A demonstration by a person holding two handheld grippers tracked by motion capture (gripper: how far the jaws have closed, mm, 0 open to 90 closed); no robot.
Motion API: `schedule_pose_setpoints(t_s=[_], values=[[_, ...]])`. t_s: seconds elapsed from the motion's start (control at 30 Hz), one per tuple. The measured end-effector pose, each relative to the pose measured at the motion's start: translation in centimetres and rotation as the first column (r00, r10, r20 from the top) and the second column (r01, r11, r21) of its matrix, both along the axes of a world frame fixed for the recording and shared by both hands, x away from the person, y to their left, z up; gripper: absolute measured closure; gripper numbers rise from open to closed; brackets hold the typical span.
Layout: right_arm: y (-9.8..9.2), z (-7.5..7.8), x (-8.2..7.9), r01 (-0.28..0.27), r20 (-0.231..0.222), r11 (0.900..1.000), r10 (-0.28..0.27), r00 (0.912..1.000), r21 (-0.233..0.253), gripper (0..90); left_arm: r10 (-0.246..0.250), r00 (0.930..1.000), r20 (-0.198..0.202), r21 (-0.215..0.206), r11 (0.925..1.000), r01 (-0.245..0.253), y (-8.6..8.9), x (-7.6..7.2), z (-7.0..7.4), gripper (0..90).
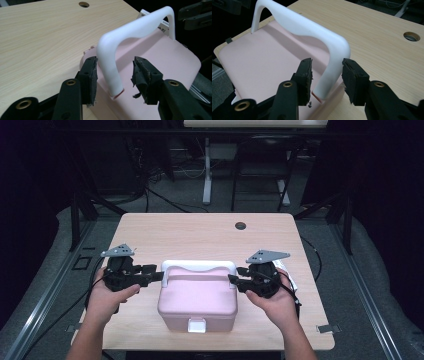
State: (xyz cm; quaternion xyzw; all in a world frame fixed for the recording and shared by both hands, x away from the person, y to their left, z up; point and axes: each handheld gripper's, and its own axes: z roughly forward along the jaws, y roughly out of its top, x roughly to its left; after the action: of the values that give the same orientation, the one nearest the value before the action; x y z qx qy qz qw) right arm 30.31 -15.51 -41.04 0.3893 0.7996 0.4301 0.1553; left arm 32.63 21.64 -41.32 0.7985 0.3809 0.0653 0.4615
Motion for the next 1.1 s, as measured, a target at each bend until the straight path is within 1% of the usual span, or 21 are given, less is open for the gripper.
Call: schedule_pose_setpoints(t_s=[0.03,0.1,0.13,0.23,0.27,0.37,0.4,0.43,0.5,0.53,0.57,0.6,0.63,0.67,0.83,0.87,0.9,0.93,1.1], values=[[-0.1,-0.2,0.0,0.002,-0.003,1.0,-0.002,1.0,0.003,59.4,0.002,1.0,-0.001,-0.003,1.0,-0.002,0.0,0.0,-0.2,52.4],[-0.2,-0.5,0.0,0.004,-0.004,1.0,-0.004,1.0,0.006,59.4,-0.001,1.0,-0.007,0.004,1.0,0.001,-0.1,0.2,-0.6,51.1],[-0.2,-0.8,0.2,0.007,-0.008,1.0,-0.007,0.9999,0.009,59.4,0.005,0.9999,-0.011,0.006,1.0,-0.005,-0.3,0.3,-0.8,51.1],[-0.1,-1.1,0.3,0.008,-0.015,1.0,-0.008,0.9999,0.007,59.4,0.001,0.9999,-0.016,0.0,1.0,-0.001,-0.4,0.4,-1.1,51.1],[-0.1,-1.3,0.4,0.01,-0.019,1.0,-0.01,0.9998,0.002,59.3,-0.012,0.9998,-0.018,0.007,0.9999,0.012,-0.5,0.5,-1.3,51.1],[-0.2,-1.6,0.5,0.012,-0.03,1.0,-0.012,0.9995,0.003,59.4,-0.014,0.9995,-0.028,0.016,0.9998,0.014,-0.8,0.5,-1.6,51.3],[-0.2,-1.7,0.6,0.008,-0.036,1.0,-0.008,0.9993,0.007,59.4,-0.015,0.9995,-0.029,0.025,0.9996,0.015,-0.9,0.5,-1.8,51.3],[-0.2,-1.8,0.7,0.004,-0.047,1.0,-0.003,0.9989,0.018,59.4,-0.015,0.9994,-0.031,0.024,0.9996,0.016,-1.0,0.5,-1.9,51.9],[-0.3,-2.0,0.8,0.005,-0.054,1.0,-0.004,0.9985,0.014,59.4,-0.024,0.9993,-0.03,0.027,0.9993,0.025,-1.1,0.5,-2.1,53.5],[-0.4,-2.2,0.9,0.003,-0.068,1.0,-0.001,0.9977,0.024,59.8,-0.022,0.9995,-0.025,0.025,0.9994,0.023,-1.3,0.5,-2.2,55.4],[-0.4,-2.2,0.9,0.003,-0.068,1.0,-0.001,0.9977,0.024,59.8,-0.022,0.9995,-0.025,0.025,0.9994,0.023,-1.3,0.5,-2.2,55.7],[-0.4,-2.3,1.0,-0.002,-0.071,1.0,0.004,0.9975,0.027,59.8,-0.022,0.9994,-0.026,0.028,0.9994,0.022,-1.3,0.5,-2.2,55.7],[-0.5,-2.4,1.0,-0.01,-0.08,0.999,0.013,0.9967,0.036,60.5,-0.02,0.9996,-0.021,0.034,0.9992,0.021,-1.3,0.4,-2.3,57.7],[-0.4,-2.5,1.0,-0.019,-0.084,0.999,0.023,0.9962,0.042,61.7,-0.022,0.9996,-0.02,0.03,0.9993,0.023,-1.2,0.4,-2.3,59.1],[-0.2,-2.5,0.9,-0.026,-0.077,0.999,0.028,0.9966,0.02,63.4,-0.022,0.9995,-0.023,0.021,0.9995,0.022,-1.0,0.3,-2.4,62.7],[-0.1,-2.4,0.7,-0.028,-0.071,0.999,0.029,0.9971,0.015,65.9,-0.029,0.9993,-0.023,0.007,0.9995,0.03,-0.9,0.2,-2.2,63.0],[-0.1,-2.4,0.7,-0.028,-0.071,0.999,0.029,0.9971,0.015,65.9,-0.029,0.9993,-0.023,0.007,0.9995,0.03,-0.9,0.2,-2.2,63.0],[-0.1,-2.2,0.5,-0.034,-0.054,0.999,0.034,0.9979,0.009,68.4,-0.035,0.9991,-0.024,0.0,0.9994,0.035,-0.8,-0.1,-2.0,62.9],[-0.1,-1.9,0.0,-0.038,-0.043,0.999,0.038,0.9984,-0.007,70.9,-0.043,0.9991,-0.006,0.005,0.9991,0.043,-0.8,-0.6,-1.9,63.5]])
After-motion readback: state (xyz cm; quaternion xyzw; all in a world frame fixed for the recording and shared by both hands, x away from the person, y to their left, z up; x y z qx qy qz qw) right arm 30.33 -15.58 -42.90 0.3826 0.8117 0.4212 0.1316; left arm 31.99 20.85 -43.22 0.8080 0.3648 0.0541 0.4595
